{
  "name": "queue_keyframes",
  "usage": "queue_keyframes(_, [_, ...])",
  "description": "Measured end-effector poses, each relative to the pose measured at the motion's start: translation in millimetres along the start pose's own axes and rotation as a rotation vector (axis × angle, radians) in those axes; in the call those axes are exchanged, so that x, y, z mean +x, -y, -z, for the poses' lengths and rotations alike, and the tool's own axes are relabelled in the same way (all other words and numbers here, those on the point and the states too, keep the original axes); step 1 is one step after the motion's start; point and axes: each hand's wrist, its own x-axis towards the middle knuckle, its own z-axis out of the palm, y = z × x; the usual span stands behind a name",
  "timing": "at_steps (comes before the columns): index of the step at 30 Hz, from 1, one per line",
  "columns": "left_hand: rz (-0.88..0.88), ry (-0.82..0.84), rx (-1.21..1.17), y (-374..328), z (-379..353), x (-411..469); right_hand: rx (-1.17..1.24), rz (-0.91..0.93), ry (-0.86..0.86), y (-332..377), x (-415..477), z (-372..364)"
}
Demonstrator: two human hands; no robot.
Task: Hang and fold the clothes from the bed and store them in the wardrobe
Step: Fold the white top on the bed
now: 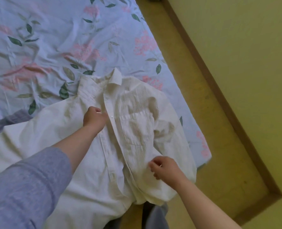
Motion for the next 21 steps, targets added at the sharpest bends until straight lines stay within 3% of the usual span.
queue_keyframes(5, [-0.278, 0.021, 0.119, -15.9, -9.1, -0.8, -0.022, 0.09, -0.344, 20.6, 41.3, 42.0])
queue_keyframes(9, [-0.373, 0.013, 0.164, -43.9, -20.6, 6.3, -0.045, 0.105, -0.455, 41.6, 84.7, 79.1])
queue_keyframes(13, [-0.453, 0.064, 0.338, -65.8, -32.1, 25.2, -0.044, 0.079, -0.49, 52.0, 131.7, 106.0])
queue_keyframes(17, [-0.601, 0.096, 0.505, -89.5, -48.1, 53.0, -0.002, -0.041, -0.405, 48.9, 175.9, 117.8])
queue_keyframes(21, [-0.532, 0.137, 0.59, -108.0, -63.8, 84.1, 0.007, -0.105, -0.344, 34.0, 198.7, 117.3])
